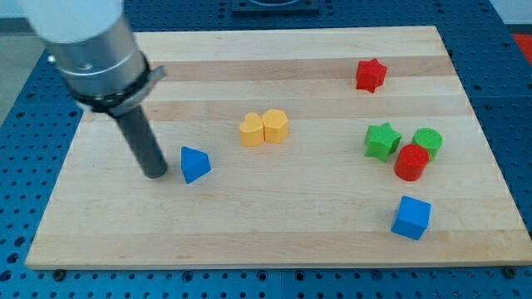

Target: Push the blue triangle to the left side of the blue cube

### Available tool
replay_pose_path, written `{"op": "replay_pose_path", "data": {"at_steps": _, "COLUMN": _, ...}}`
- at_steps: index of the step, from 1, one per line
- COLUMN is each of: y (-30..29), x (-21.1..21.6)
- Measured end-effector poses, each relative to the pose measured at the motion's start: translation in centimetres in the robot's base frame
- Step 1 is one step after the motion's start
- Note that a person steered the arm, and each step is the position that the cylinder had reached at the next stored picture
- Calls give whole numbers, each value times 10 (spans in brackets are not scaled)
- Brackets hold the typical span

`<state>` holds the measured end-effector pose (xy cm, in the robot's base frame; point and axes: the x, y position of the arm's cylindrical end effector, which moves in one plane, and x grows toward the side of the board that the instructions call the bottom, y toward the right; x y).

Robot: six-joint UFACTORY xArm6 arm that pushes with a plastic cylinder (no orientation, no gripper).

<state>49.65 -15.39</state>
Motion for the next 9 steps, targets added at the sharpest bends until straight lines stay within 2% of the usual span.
{"op": "replay_pose_path", "data": {"at_steps": 1, "y": 51, "x": -1}}
{"op": "replay_pose_path", "data": {"at_steps": 3, "y": 31, "x": -25}}
{"op": "replay_pose_path", "data": {"at_steps": 4, "y": 42, "x": -27}}
{"op": "replay_pose_path", "data": {"at_steps": 6, "y": 112, "x": 28}}
{"op": "replay_pose_path", "data": {"at_steps": 7, "y": 121, "x": 34}}
{"op": "replay_pose_path", "data": {"at_steps": 9, "y": 98, "x": -8}}
